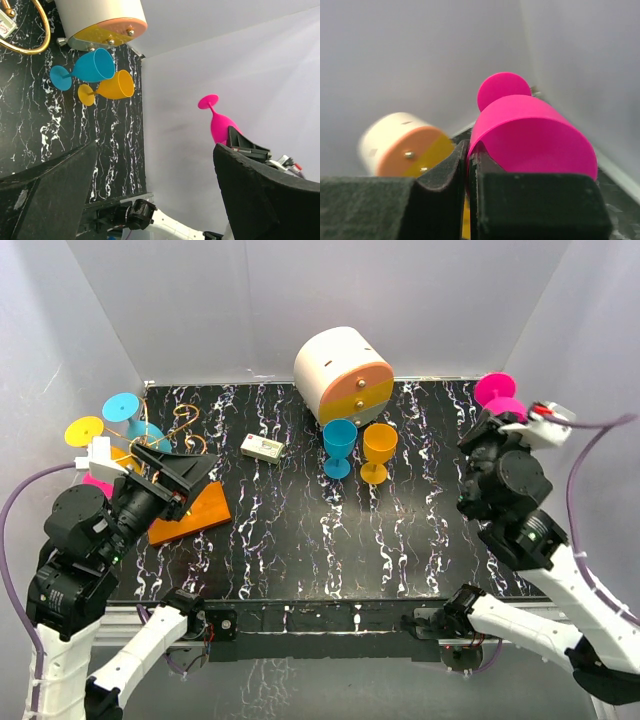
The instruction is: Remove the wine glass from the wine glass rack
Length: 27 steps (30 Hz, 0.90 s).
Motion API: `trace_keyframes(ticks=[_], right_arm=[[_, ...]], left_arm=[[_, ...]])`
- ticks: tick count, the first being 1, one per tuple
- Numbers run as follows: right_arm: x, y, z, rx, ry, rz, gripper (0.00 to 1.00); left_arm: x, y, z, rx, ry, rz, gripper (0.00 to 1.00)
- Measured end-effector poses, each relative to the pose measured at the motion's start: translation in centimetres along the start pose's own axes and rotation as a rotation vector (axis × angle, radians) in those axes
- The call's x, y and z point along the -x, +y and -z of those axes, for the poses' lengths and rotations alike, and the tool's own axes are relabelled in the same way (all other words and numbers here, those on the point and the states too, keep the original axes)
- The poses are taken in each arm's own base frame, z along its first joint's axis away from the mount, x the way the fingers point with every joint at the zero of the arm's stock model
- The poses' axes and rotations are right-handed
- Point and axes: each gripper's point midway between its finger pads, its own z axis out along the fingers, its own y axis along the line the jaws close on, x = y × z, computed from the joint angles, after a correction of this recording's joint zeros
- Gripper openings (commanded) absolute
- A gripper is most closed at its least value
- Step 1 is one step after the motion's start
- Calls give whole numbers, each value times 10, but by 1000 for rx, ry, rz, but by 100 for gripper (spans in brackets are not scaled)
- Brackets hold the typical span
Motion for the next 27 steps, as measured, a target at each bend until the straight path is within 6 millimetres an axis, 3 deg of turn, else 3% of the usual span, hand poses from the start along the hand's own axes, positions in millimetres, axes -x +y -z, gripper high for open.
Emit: trace_keyframes(ticks=[3, 6, 9, 15, 22, 27], right_arm=[[4, -2, -11, -99, -26, 222, 0], [-6, 0, -21, -159, -8, 421, 0], [-20, 15, -36, -162, 48, 564, 0], [-43, 28, -71, -92, 207, 647, 0], [-102, 27, -83, -14, 470, 637, 0], [-156, 12, -80, -15, 662, 660, 0]], left_arm=[[0, 3, -2, 14, 1, -1, 99], [0, 4, -3, 19, 2, -3, 99], [0, 4, -3, 21, 3, -3, 99], [-2, 9, -3, 40, 8, -2, 99], [-3, 12, -2, 57, 12, -4, 99], [-1, 9, 1, 52, 8, -10, 99]])
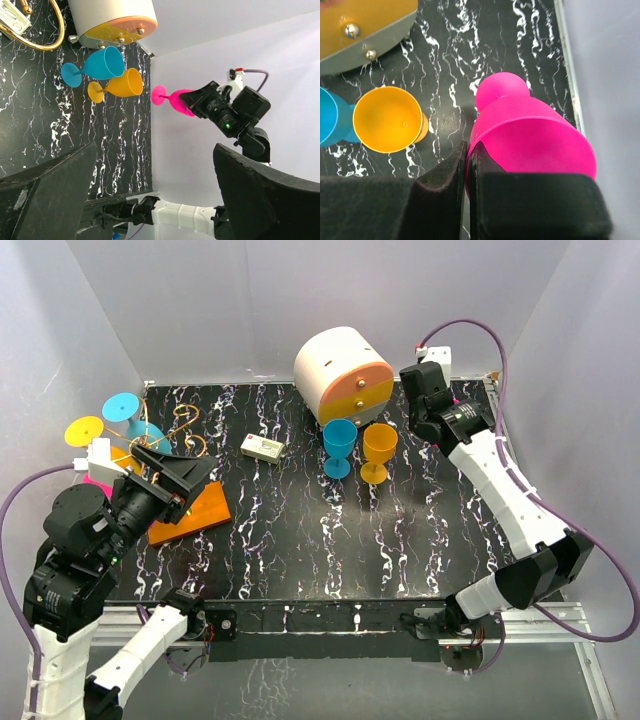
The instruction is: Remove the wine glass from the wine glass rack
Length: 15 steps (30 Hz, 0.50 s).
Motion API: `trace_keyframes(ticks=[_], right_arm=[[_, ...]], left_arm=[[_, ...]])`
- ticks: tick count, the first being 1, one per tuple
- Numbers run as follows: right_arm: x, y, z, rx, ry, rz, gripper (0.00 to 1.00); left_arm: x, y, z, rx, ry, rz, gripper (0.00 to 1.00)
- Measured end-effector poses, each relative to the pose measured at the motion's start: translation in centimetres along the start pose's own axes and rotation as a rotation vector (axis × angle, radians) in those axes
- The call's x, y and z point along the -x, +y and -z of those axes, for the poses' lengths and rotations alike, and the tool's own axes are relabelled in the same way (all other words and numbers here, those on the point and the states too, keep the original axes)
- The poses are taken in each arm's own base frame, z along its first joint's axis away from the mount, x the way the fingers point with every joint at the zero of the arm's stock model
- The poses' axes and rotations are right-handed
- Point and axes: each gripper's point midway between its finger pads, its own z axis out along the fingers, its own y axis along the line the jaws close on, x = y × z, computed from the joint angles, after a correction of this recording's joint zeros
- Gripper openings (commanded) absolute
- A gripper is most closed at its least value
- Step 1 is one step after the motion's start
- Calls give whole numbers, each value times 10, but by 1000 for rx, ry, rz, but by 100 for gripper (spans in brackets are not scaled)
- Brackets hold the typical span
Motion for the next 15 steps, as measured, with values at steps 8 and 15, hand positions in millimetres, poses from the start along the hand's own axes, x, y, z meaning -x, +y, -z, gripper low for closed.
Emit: trace_keyframes(ticks=[8, 15], right_arm=[[-34, 13, -17, 98, 160, -53, 0], [-57, 24, -32, 163, 261, -100, 0]], left_arm=[[2, 0, 4, 6, -9, -18, 99], [4, 2, 6, 20, -19, -34, 99]])
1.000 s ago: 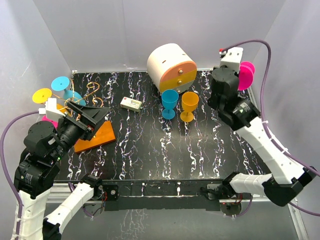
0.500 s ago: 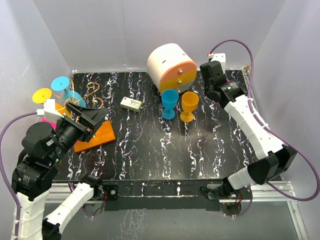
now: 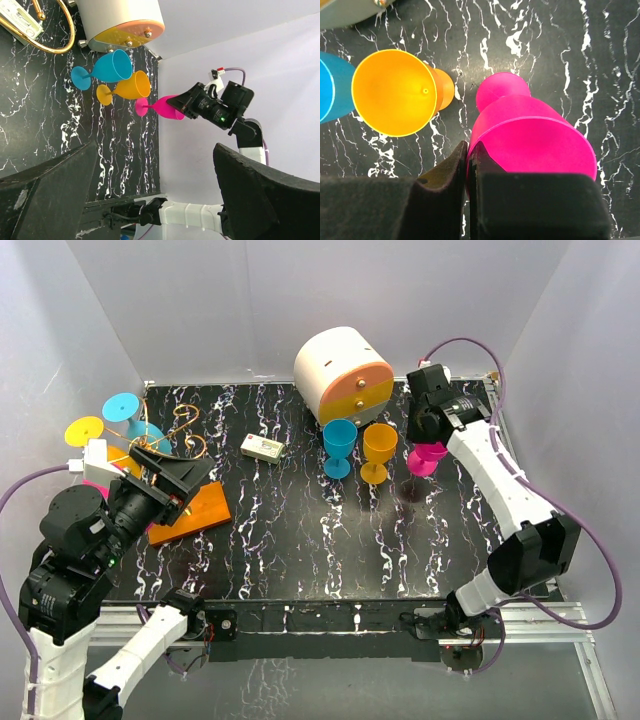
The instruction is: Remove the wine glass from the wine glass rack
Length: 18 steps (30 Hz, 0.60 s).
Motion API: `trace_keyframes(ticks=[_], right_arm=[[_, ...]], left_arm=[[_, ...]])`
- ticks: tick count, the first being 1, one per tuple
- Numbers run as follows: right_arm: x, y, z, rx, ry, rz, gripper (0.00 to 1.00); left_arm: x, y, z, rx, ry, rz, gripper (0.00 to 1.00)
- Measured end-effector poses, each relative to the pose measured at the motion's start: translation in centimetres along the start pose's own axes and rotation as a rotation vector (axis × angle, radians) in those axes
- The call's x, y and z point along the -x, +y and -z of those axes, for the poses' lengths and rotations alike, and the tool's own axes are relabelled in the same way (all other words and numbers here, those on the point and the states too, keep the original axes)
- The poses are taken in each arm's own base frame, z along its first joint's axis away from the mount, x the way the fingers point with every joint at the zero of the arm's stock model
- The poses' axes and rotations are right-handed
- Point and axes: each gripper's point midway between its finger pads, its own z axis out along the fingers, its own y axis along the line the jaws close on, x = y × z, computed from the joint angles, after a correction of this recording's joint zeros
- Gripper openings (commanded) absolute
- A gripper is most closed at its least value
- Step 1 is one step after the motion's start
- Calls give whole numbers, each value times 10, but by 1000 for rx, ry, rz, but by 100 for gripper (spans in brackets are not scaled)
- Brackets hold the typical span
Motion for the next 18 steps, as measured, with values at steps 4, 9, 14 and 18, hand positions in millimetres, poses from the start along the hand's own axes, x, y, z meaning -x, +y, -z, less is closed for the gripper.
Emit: trace_keyframes(ticks=[4, 9, 14, 18], right_arm=[[-17, 2, -20, 12, 79, -5, 0], [-34, 5, -41, 18, 157, -5, 0], [-37, 7, -47, 38, 179, -13, 0], [-36, 9, -52, 48, 176, -18, 0]], left_arm=[[0, 1, 0, 3, 0, -4, 99], [0, 2, -1, 8, 2, -7, 99], [-1, 4, -3, 17, 6, -12, 99], [0, 4, -2, 19, 3, -14, 99]])
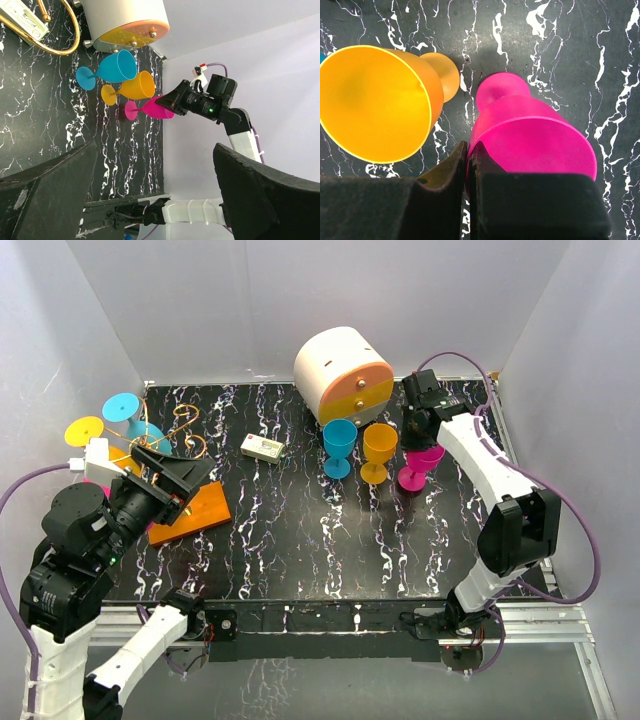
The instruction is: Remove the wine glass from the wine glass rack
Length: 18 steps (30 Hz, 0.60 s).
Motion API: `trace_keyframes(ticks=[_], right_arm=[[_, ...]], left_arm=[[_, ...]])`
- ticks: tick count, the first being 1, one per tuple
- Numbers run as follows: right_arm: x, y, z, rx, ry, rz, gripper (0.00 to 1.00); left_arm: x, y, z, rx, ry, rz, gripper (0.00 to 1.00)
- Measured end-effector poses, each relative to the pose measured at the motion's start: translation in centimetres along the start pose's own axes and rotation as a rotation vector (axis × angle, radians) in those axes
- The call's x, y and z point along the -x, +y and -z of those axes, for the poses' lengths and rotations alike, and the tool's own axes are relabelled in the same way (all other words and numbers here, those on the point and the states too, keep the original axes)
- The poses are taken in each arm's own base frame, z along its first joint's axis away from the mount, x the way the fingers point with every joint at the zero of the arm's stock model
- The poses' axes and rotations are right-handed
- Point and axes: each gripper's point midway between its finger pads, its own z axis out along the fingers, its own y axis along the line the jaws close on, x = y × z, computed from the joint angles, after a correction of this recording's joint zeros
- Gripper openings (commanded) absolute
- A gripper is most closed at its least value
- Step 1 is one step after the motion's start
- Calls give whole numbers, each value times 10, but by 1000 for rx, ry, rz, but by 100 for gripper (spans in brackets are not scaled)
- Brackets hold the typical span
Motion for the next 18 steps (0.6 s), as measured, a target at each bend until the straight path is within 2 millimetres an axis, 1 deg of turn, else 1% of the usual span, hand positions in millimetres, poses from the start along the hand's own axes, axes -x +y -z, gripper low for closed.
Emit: trace_keyframes(ticks=[9, 11, 15, 18], right_arm=[[-2, 1, -18, -3, 28, -2, 3], [-2, 1, -20, -4, 32, -1, 6], [-2, 1, -21, -3, 32, 0, 15], [-2, 1, -21, -1, 32, 1, 19]], left_arm=[[1, 1, 0, 6, -5, -6, 99], [1, 1, 0, 7, -6, -6, 99], [1, 2, 0, 7, -6, -6, 99], [1, 2, 0, 8, -8, -6, 99]])
